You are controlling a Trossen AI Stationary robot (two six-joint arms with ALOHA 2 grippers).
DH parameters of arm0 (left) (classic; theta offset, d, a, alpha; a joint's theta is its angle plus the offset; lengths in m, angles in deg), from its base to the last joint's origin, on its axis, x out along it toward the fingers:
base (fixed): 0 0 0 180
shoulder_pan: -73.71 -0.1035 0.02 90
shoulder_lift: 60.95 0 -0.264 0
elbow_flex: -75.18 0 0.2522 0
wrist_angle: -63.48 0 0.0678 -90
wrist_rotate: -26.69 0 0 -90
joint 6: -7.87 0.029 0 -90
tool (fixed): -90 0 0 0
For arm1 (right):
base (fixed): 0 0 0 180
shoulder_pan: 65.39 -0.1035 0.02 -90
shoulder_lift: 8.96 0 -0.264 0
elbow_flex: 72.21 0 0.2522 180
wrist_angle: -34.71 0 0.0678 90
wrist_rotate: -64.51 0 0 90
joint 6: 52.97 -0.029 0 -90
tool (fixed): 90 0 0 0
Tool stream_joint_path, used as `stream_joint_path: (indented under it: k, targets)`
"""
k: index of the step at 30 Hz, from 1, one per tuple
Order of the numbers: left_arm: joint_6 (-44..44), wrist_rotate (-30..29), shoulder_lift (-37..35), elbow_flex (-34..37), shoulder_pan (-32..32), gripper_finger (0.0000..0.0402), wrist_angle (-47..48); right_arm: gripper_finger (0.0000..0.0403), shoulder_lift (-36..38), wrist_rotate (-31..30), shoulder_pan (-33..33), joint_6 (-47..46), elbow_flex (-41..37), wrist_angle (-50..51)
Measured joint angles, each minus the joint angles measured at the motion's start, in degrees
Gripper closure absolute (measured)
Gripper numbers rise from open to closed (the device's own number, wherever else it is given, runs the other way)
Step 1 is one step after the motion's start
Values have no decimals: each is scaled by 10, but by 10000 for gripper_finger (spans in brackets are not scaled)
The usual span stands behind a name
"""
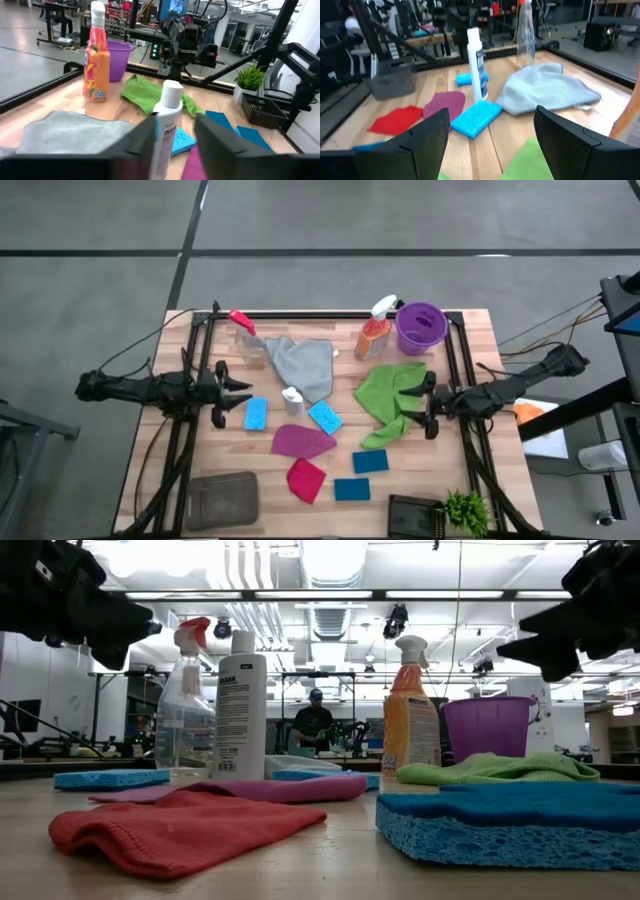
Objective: Pick & Place Kitchen Items
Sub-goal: Put the transparent spray bottle into the gray bin
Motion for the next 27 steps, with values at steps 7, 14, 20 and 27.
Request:
stream_joint_path:
  k: [7, 14, 20, 27]
  targets:
    - [5, -43, 54, -48, 0, 76, -19, 119, -50, 0, 0, 12, 0, -14]
    - [76, -65, 221, -179, 0, 35, -12, 119, -87, 0, 0, 25, 0, -47]
    - [163, -104, 387, -399, 0, 66, 214, 119, -111, 1, 0, 26, 0, -60]
    - [183, -216, 546, -682, -8, 103, 603, 119, -144, 1, 0, 19, 0, -70]
